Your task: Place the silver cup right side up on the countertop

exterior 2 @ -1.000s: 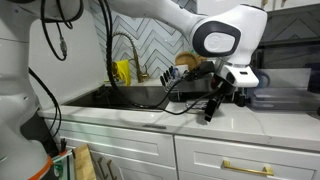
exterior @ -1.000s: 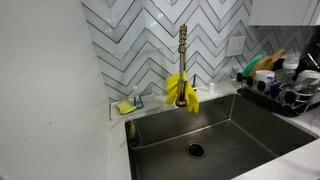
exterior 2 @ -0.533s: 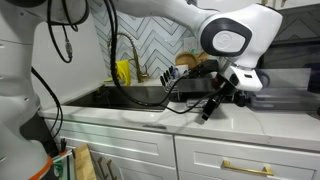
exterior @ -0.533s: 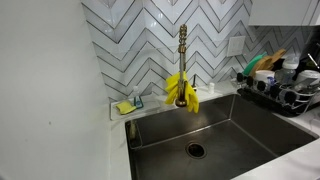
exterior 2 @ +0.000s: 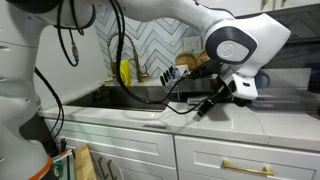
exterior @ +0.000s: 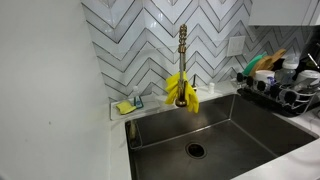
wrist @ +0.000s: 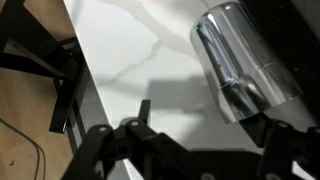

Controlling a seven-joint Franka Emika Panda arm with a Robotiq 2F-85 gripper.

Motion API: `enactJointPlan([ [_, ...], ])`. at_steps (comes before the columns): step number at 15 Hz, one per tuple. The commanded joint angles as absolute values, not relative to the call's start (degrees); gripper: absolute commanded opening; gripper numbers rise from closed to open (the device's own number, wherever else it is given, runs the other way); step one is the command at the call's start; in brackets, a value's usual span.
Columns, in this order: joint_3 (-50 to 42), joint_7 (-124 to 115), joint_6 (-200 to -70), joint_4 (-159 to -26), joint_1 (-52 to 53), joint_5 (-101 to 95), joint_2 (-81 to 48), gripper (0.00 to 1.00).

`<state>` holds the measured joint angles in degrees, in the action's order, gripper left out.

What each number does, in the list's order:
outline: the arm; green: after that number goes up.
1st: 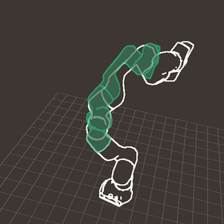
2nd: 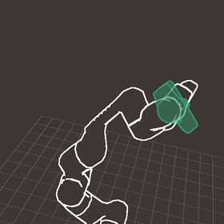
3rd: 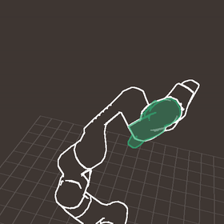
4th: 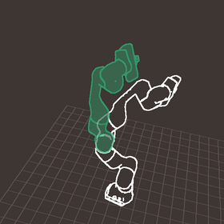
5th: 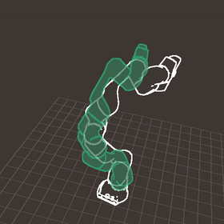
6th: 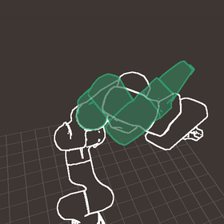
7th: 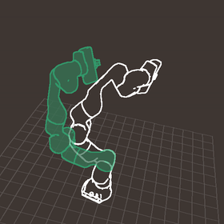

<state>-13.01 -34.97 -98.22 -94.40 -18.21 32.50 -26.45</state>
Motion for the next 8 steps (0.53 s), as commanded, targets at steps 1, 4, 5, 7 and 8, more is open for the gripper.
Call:
enactJointPlan([
  [1, -12.4, -33.9, -94.5, -92.1, -19.6, 36.1, -28.8, 0.60],
  [4, -12.6, -34.3, -93.0, -91.3, -19.6, 37.8, -29.7, 0.36],
  [5, -12.6, -34.4, -92.5, -91.0, -19.7, 38.2, -30.0, 0.27],
  [7, -12.7, -34.4, -91.9, -90.6, -19.7, 39.1, -30.3, 0.13],
  [8, -12.7, -34.4, -91.6, -90.4, -19.8, 39.5, -30.3, 0.05],
])
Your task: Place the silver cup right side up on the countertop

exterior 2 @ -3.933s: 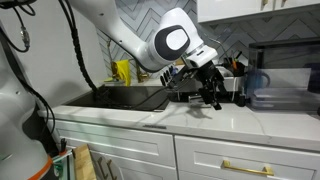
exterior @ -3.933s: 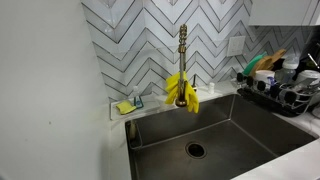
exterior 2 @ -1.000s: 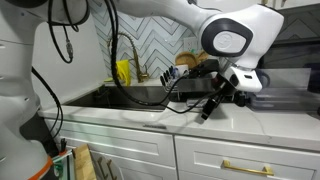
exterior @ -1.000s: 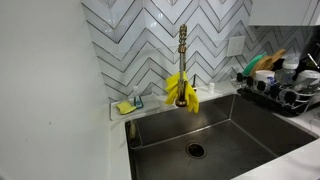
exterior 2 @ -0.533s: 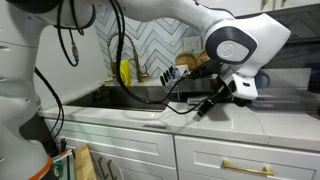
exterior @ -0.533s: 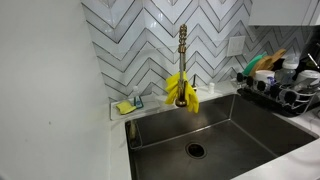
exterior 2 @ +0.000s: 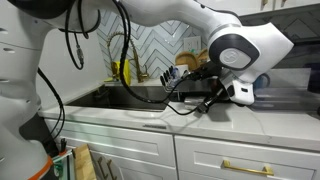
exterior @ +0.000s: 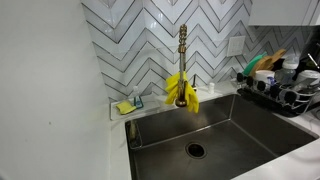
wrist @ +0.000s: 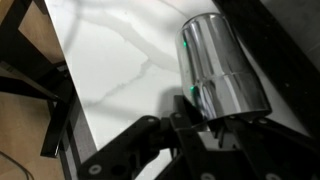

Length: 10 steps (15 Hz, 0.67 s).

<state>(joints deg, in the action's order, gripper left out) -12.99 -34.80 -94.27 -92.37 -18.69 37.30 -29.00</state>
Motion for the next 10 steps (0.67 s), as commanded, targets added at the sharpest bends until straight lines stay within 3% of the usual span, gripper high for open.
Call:
enactJointPlan([
  [1, -12.7, -34.3, -91.3, -90.1, -19.8, 39.8, -30.4, 0.01],
  [10, -13.8, -33.6, -92.5, -89.8, -17.0, 33.2, -26.4, 0.02],
])
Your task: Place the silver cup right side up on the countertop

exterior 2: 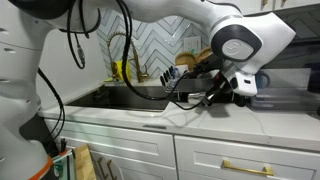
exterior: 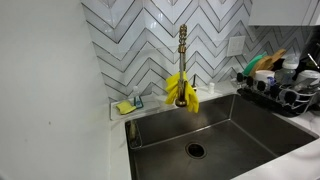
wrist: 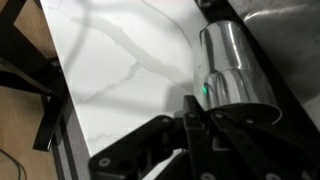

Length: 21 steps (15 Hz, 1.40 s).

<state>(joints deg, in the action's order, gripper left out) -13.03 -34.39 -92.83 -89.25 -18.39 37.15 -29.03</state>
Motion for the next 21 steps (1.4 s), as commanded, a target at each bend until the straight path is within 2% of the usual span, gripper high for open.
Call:
enactJointPlan([
  [1, -14.1, -33.8, -93.2, -90.3, -16.2, 30.6, -25.1, 0.02],
  [6, -14.4, -33.2, -98.6, -94.3, -12.3, 15.7, -18.1, 0.02],
  [14, -13.5, -38.3, -123.5, -111.0, -6.7, -3.8, -6.1, 0.02],
  [21, -12.2, -46.1, -136.3, -123.2, -6.7, -17.6, 1.1, 0.02],
])
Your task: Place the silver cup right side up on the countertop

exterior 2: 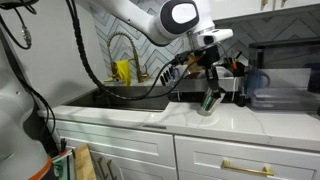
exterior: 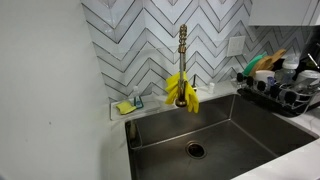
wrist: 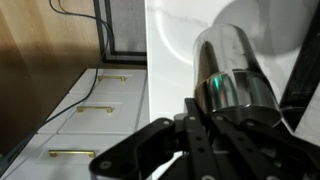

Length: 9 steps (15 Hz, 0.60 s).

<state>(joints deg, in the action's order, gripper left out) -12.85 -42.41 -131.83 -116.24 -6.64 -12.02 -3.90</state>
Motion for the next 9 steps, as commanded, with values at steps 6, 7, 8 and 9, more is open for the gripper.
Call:
enactJointPlan([
  [6, -9.8, -54.7, -144.0, -130.9, -7.5, -27.5, 4.4, 0.02],
  [7, -9.4, -55.8, -144.6, -131.8, -7.7, -28.8, 4.8, 0.02],
  [8, -9.0, -57.0, -145.5, -132.8, -7.8, -30.1, 5.2, 0.02],
  [9, -8.7, -58.3, -146.4, -133.6, -8.0, -31.8, 5.5, 0.02],
])
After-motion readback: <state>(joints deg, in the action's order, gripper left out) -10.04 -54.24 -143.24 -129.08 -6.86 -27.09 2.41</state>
